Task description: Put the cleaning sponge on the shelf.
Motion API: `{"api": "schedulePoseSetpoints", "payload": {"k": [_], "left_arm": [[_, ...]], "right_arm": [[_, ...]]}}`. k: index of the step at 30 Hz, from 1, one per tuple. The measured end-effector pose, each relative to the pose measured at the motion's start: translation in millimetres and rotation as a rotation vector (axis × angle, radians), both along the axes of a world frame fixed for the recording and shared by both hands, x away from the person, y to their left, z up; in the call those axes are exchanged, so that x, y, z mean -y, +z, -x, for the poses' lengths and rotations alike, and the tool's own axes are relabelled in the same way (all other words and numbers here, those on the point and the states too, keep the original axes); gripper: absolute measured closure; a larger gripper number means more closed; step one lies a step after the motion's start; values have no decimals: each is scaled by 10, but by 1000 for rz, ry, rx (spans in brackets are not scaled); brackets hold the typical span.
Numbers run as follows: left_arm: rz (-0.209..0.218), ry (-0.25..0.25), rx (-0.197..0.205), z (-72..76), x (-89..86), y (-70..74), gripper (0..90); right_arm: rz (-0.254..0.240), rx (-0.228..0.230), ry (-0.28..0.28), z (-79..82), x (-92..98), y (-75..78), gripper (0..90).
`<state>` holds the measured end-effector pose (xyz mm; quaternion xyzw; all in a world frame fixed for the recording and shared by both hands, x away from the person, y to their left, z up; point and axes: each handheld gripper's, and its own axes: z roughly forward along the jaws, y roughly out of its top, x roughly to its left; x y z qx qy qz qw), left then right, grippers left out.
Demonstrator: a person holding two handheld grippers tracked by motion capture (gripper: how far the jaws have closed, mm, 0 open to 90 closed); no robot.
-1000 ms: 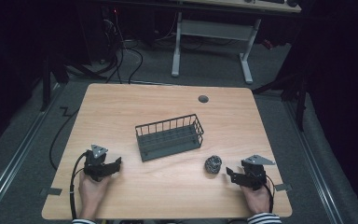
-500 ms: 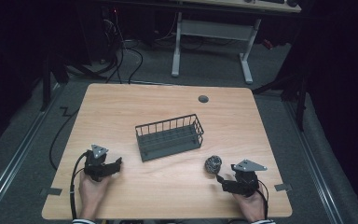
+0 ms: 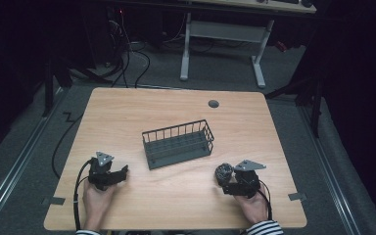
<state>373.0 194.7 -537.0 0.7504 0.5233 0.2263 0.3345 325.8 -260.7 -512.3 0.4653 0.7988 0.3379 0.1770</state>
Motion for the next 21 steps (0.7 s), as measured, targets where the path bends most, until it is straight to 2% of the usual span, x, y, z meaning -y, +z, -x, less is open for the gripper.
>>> {"api": "schedulePoseSetpoints", "payload": {"k": [5,6,10,13,16,21], "left_arm": [[0,0,0,0,0,0,244],[0,0,0,0,0,0,244],[1,-1,0,0,0,0,244],[1,-1,0,-1,0,0,243],[1,-2,-1,-1,-1,1,244],[1,-2,-1,-1,-1,1,244]], "right_arm": [[-19,-22,-15,-65,-30,-37,222],[-8,-24,-21,-76,-43,-42,236],[-13,-27,-16,-88,-58,-55,269],[0,-10,-6,-81,-77,-56,326],[17,2,-8,-66,-97,-53,339],[11,12,-5,-53,-87,-36,351]]}}
